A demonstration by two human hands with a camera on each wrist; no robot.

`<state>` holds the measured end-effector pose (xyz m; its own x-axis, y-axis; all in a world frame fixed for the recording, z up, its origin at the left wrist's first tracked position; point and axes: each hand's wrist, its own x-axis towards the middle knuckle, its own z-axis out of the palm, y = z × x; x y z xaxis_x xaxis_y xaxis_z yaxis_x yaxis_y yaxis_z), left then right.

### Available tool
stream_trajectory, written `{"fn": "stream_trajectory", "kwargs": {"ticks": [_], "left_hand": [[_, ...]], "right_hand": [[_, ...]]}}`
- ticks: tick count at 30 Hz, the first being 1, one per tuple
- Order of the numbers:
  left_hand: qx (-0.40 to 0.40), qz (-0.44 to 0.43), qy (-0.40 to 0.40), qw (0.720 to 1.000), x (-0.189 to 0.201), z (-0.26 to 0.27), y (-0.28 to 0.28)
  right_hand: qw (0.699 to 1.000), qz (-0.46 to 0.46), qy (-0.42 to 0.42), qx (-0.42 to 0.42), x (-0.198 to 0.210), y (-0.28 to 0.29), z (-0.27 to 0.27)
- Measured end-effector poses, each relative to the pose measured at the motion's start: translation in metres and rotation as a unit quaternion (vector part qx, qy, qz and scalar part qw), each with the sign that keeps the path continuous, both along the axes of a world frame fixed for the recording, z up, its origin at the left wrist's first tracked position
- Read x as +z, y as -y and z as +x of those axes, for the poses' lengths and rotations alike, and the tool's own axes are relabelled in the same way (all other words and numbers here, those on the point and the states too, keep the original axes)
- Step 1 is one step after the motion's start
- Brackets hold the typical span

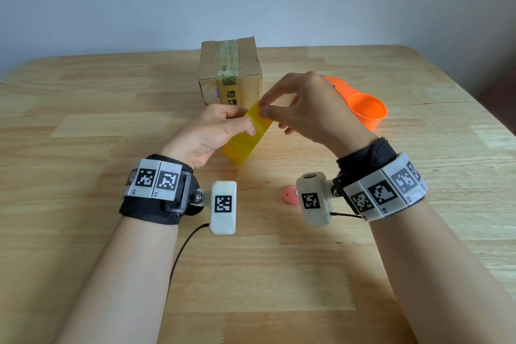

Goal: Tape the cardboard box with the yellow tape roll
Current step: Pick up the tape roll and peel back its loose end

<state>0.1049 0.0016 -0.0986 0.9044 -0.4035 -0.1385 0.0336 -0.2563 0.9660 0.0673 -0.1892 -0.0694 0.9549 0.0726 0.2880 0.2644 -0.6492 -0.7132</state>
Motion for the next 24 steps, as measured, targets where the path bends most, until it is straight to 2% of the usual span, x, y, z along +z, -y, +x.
{"fn": "stream_trajectory", "kwargs": {"ticks": [14, 24], "left_hand": [[-0.008, 0.106, 0.027, 0.994, 0.009, -0.003, -0.002], [-0.007, 0.117, 0.035, 0.992, 0.010, -0.004, -0.001]], "right_hand": [[0.999, -0.043, 0.001, 0.001, 0.004, 0.000, -0.003], [0.998, -0.054, 0.030, 0.024, 0.002, 0.000, -0.001]]}}
